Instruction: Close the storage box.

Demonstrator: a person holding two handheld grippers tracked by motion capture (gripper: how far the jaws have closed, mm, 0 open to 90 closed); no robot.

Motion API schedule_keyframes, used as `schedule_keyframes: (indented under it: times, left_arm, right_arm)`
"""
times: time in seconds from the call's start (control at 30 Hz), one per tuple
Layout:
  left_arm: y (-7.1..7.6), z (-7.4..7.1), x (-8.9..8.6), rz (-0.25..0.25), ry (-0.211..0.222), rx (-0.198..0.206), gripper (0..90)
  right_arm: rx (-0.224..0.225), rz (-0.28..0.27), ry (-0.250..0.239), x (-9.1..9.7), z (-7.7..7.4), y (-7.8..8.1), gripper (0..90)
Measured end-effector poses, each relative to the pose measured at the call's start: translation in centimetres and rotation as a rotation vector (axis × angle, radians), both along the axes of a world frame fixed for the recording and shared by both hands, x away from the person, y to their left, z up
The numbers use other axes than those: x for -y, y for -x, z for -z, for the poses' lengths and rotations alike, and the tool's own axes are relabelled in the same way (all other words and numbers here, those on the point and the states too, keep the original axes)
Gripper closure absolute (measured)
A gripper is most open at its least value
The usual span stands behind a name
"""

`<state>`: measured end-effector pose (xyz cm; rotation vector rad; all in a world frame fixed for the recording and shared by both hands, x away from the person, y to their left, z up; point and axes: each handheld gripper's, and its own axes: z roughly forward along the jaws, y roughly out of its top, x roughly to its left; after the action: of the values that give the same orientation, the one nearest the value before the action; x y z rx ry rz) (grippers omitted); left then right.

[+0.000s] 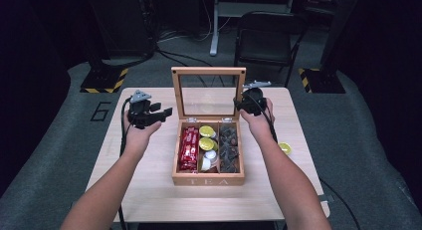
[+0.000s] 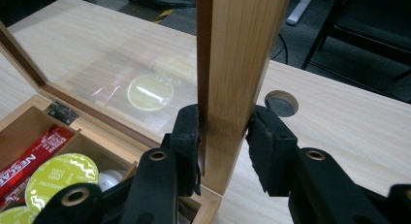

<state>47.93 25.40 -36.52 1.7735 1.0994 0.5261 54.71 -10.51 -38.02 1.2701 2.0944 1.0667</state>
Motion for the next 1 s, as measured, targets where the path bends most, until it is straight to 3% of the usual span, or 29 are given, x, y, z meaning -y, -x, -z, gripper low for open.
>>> schedule_keyframes:
  times: [0.13,0.33,0.37,0.5,0.63,0.77,1.0]
  left_arm:
    - [-0.3,-0.8,0.5,0.015,-0.006,0.013,44.5]
    - [-0.7,-1.6,1.2,0.024,-0.018,0.022,47.2]
    - [-0.8,-1.8,1.3,0.025,-0.021,0.026,47.5]
    - [-1.1,-2.5,1.9,0.029,-0.026,0.038,48.9]
    - [-1.2,-3.3,2.3,0.031,-0.002,0.061,50.0]
    - [-1.0,-4.0,2.6,0.036,-0.007,0.077,53.7]
    - [-0.6,-4.4,2.8,0.04,-0.029,0.053,60.4]
  right_arm:
    - [0.016,0.003,0.026,-0.2,-0.1,0.7,64.8]
    - [0.04,0.01,0.027,-0.3,0.1,1.6,64.8]
    - [0.049,-0.002,0.046,-0.3,0.1,1.7,64.7]
    - [0.052,-0.01,0.038,-0.2,0.2,2.2,64.7]
    - [0.068,-0.018,0.048,-0.2,0.3,2.6,64.7]
    - [0.073,-0.022,0.051,-0.2,0.4,2.9,64.6]
    - [0.078,-0.032,0.046,0.0,0.6,3.2,64.2]
